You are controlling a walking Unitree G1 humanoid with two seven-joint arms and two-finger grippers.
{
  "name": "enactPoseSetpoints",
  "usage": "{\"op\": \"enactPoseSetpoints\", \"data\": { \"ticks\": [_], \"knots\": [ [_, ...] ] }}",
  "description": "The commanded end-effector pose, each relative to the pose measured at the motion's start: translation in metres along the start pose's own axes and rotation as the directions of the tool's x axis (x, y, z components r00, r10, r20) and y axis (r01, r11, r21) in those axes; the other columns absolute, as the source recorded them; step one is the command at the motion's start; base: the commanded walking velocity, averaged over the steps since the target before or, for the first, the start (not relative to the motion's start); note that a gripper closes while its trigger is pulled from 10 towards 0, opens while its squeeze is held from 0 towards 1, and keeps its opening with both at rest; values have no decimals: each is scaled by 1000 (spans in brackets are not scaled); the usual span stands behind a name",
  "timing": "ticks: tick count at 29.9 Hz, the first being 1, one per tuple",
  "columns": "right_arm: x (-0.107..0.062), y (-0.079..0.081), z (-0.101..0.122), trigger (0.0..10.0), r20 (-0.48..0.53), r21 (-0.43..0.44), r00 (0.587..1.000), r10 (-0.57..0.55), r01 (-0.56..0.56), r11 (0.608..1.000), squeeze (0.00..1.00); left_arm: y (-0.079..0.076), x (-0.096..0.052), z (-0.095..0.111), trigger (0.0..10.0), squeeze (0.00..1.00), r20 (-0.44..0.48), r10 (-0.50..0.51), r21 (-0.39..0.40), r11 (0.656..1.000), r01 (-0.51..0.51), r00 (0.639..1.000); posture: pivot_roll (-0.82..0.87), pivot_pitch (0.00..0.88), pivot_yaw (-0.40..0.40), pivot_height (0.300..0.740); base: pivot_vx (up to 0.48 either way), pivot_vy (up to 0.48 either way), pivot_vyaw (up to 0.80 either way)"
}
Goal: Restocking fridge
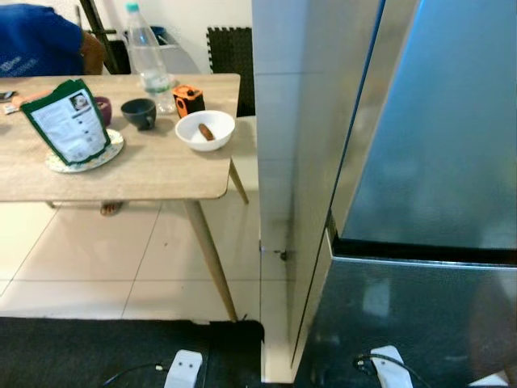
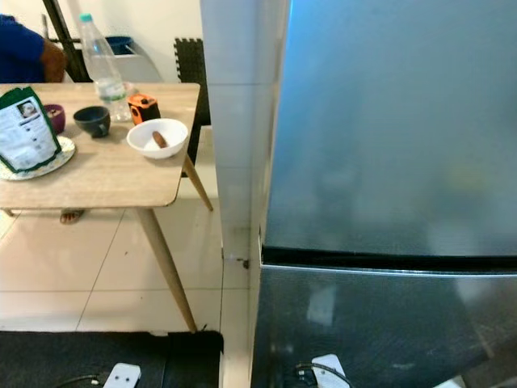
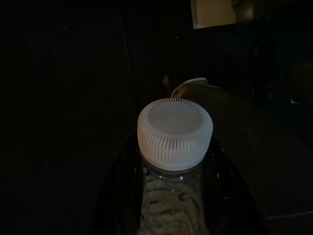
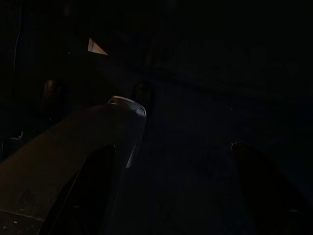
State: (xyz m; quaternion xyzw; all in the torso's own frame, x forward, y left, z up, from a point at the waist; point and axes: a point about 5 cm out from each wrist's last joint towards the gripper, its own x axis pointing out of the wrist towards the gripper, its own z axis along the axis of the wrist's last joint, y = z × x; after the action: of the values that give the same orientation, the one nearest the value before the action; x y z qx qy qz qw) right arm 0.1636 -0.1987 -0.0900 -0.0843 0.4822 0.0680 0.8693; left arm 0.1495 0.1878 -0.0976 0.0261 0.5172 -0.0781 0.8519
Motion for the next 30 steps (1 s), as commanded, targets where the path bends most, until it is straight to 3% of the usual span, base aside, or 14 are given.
{"op": "enactPoseSetpoints", "data": {
  "ticks": [1,21,30],
  "knots": [
    [-2,8,-15,10000,-57,7,998,22,-22,1000,0,-13,1,-11,10000,0,-43,-43,-7,999,42,998,-98,78,-7,740,-334,0,0],
    [-1,8,-15,10000,-57,8,998,25,-24,1000,0,-16,1,-14,10000,0,-46,-46,-15,999,46,998,-98,83,-11,740,-332,0,0],
    [-1,8,-14,10000,-55,6,998,25,-25,1000,0,-12,0,-13,10000,0,-44,-51,5,999,51,998,-101,85,-11,740,0,-88,0]
  ]
}}
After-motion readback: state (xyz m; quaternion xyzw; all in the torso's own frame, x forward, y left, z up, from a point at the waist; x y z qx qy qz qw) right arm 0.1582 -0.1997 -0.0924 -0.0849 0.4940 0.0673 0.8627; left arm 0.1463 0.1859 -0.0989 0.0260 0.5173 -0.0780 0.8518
